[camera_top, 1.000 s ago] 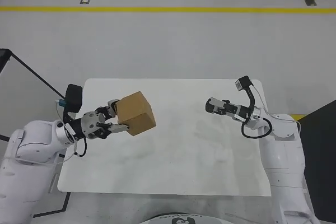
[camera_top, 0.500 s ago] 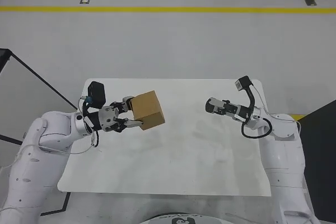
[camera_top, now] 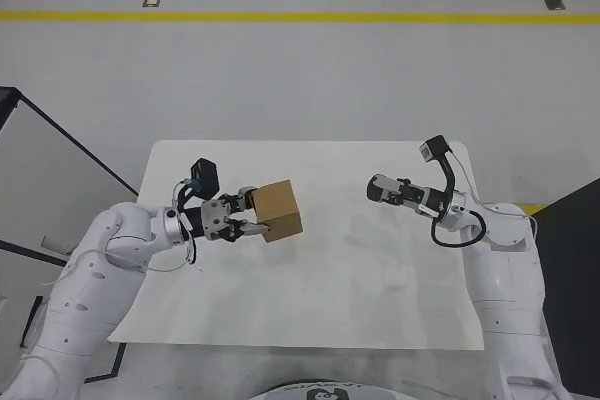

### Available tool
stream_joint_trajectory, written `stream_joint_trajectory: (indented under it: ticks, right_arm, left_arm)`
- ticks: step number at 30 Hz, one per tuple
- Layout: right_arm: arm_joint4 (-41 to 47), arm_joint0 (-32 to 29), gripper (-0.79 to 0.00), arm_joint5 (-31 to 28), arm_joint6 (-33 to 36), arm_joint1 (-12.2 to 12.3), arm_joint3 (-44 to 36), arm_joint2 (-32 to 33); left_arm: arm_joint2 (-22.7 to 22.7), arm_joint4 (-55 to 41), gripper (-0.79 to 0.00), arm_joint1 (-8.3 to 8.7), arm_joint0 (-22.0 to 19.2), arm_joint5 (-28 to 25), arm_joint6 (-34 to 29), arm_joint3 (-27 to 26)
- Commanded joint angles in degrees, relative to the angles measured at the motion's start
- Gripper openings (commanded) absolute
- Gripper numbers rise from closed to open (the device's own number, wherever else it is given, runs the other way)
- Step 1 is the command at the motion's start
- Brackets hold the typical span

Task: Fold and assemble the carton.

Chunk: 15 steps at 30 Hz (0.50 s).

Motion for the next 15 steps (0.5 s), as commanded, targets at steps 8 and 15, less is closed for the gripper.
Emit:
stream_joint_trajectory:
  ticks: [8, 15]
  right_arm:
    - [0.0, 0.0, 0.0, 0.0, 0.0, 0.0, 0.0, 0.0]
    - [0.0, 0.0, 0.0, 0.0, 0.0, 0.0, 0.0, 0.0]
  left_arm:
    - [2.7, 4.5, -0.785, -0.39, -2.2, 0.0, 5.1, 3.1]
    - [4.9, 8.5, -0.785, -0.66, -3.0, 0.0, 6.7, 3.3]
